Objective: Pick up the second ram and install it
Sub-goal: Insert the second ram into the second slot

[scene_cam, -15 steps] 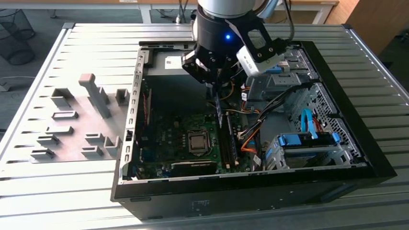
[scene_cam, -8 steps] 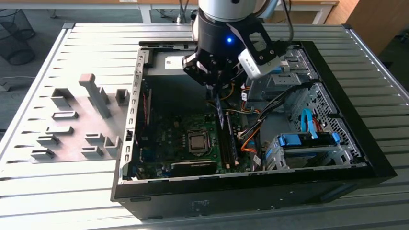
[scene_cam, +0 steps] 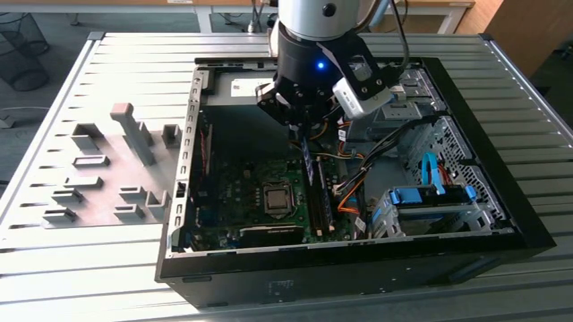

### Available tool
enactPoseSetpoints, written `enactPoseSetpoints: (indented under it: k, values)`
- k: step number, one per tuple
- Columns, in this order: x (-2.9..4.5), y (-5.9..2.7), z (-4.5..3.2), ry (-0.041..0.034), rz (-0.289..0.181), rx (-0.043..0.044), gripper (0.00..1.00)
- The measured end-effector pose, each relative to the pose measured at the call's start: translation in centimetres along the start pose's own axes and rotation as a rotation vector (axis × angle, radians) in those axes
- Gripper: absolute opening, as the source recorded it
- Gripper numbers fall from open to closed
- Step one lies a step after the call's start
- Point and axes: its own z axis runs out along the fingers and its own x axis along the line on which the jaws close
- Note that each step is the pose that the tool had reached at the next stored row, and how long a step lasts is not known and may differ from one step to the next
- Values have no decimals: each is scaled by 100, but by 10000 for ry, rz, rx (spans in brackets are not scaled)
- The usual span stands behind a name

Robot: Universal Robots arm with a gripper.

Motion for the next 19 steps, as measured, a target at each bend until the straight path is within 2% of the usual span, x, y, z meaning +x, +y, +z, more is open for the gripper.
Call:
enactPoseSetpoints:
  k: [11,14,19]
  values:
    - [0,0,9,-2,1,-3,14]
    - [-8,-1,32,-1,20,-1,14]
    - [-43,-5,113,-1,37,0,14]
